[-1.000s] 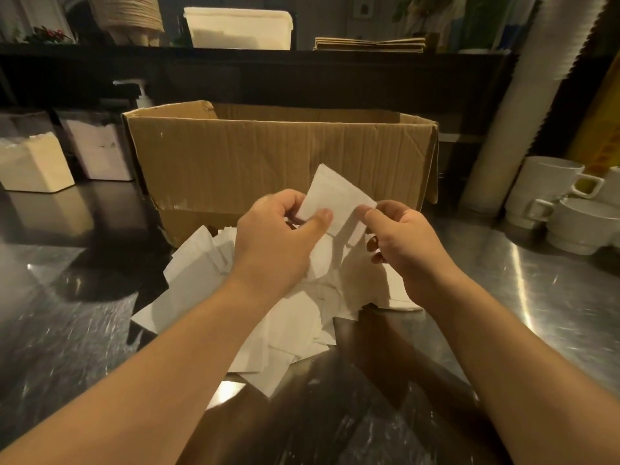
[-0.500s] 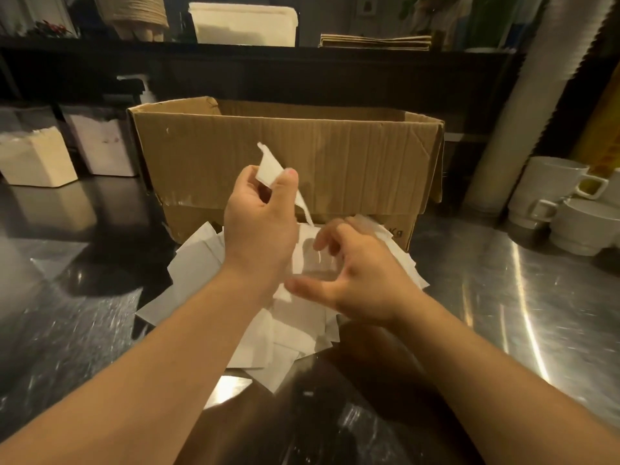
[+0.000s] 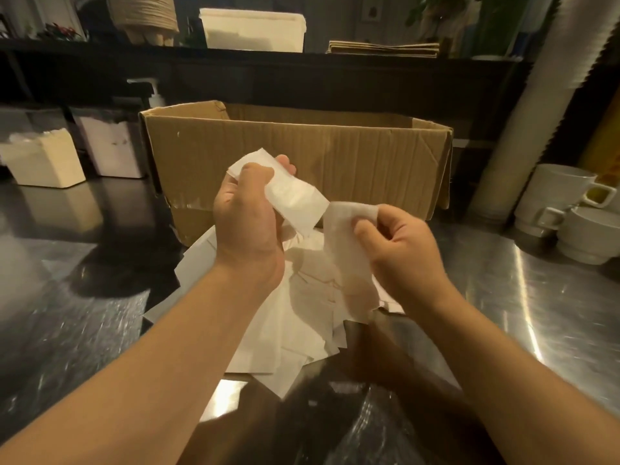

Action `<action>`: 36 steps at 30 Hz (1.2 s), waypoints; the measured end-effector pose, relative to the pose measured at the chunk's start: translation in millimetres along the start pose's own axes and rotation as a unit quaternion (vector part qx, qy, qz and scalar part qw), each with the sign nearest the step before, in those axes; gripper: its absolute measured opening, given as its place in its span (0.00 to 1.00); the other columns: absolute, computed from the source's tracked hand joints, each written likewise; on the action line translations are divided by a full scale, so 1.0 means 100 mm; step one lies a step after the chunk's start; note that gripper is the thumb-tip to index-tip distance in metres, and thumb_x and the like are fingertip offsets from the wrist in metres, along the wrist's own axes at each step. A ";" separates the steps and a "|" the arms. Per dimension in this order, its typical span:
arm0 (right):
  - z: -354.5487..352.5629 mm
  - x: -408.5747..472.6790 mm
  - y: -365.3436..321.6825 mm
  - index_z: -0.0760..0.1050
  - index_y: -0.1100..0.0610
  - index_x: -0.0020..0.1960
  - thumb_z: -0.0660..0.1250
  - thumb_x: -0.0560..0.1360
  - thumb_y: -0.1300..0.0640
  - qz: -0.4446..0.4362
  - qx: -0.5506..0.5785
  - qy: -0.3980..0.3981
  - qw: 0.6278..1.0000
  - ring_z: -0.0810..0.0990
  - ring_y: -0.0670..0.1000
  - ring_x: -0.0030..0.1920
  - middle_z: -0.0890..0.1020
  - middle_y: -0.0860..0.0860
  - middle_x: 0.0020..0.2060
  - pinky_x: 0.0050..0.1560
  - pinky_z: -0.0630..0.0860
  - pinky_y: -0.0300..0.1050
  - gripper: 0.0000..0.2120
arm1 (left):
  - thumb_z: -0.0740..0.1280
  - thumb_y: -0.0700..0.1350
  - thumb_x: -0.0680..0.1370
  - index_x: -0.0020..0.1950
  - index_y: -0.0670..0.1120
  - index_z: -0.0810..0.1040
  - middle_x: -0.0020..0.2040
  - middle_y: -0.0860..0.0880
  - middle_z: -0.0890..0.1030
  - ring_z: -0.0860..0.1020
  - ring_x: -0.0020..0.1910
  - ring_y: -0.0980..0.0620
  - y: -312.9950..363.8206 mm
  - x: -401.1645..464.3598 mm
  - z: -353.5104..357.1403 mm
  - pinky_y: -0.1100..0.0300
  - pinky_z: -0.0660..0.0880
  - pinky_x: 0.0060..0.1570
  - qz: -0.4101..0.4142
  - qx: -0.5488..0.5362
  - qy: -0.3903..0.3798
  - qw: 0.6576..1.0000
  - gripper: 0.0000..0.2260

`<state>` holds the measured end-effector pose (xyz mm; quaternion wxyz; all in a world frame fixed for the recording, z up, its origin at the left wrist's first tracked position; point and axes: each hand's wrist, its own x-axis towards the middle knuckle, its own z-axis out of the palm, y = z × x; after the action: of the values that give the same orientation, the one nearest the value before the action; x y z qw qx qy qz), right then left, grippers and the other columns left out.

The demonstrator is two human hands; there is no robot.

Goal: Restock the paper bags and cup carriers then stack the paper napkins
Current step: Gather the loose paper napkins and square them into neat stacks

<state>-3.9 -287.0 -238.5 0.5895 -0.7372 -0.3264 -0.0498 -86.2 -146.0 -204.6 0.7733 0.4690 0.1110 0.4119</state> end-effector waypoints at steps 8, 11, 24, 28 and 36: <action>-0.29 0.12 -0.16 0.80 0.58 0.53 0.68 0.78 0.55 0.118 0.228 -0.181 0.949 0.83 0.60 0.54 0.84 0.52 0.50 0.62 0.77 0.67 0.08 | 0.61 0.47 0.83 0.54 0.45 0.80 0.46 0.46 0.84 0.86 0.44 0.49 0.07 -0.02 -0.01 0.49 0.85 0.47 -0.111 -0.031 -0.129 0.985 0.10; -0.24 0.09 -0.17 0.83 0.53 0.46 0.68 0.74 0.52 0.079 0.189 -0.173 0.963 0.79 0.66 0.55 0.84 0.53 0.49 0.61 0.76 0.68 0.07 | 0.57 0.50 0.83 0.56 0.42 0.81 0.43 0.44 0.84 0.84 0.41 0.47 0.03 -0.06 -0.02 0.53 0.82 0.37 -0.168 0.027 -0.197 0.965 0.17; -0.10 0.06 -0.13 0.80 0.54 0.50 0.69 0.79 0.56 0.099 0.105 -0.079 0.986 0.85 0.50 0.43 0.85 0.47 0.44 0.35 0.79 0.38 0.02 | 0.65 0.66 0.79 0.77 0.46 0.72 0.61 0.42 0.79 0.79 0.60 0.42 -0.16 -0.05 -0.01 0.44 0.78 0.58 -0.349 0.003 -0.325 0.879 0.33; -0.07 0.04 -0.11 0.80 0.54 0.49 0.69 0.79 0.56 0.095 0.112 -0.055 0.988 0.84 0.45 0.38 0.84 0.47 0.41 0.35 0.79 0.37 0.02 | 0.68 0.59 0.78 0.76 0.46 0.73 0.63 0.41 0.77 0.76 0.62 0.41 -0.23 -0.01 -0.04 0.43 0.76 0.61 -0.379 -0.014 -0.318 0.869 0.29; 0.02 0.02 -0.01 0.72 0.45 0.56 0.70 0.78 0.47 0.031 -0.004 0.036 0.999 0.82 0.51 0.51 0.78 0.46 0.52 0.45 0.85 0.49 0.09 | 0.62 0.53 0.83 0.67 0.43 0.79 0.53 0.41 0.83 0.82 0.51 0.43 -0.20 -0.09 0.00 0.45 0.76 0.59 -0.400 -0.027 -0.245 0.883 0.19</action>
<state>-3.9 -284.1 -237.4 0.5991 -0.7471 -0.2816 -0.0597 -81.3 -157.2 -223.4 0.8871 0.4500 0.0850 -0.0573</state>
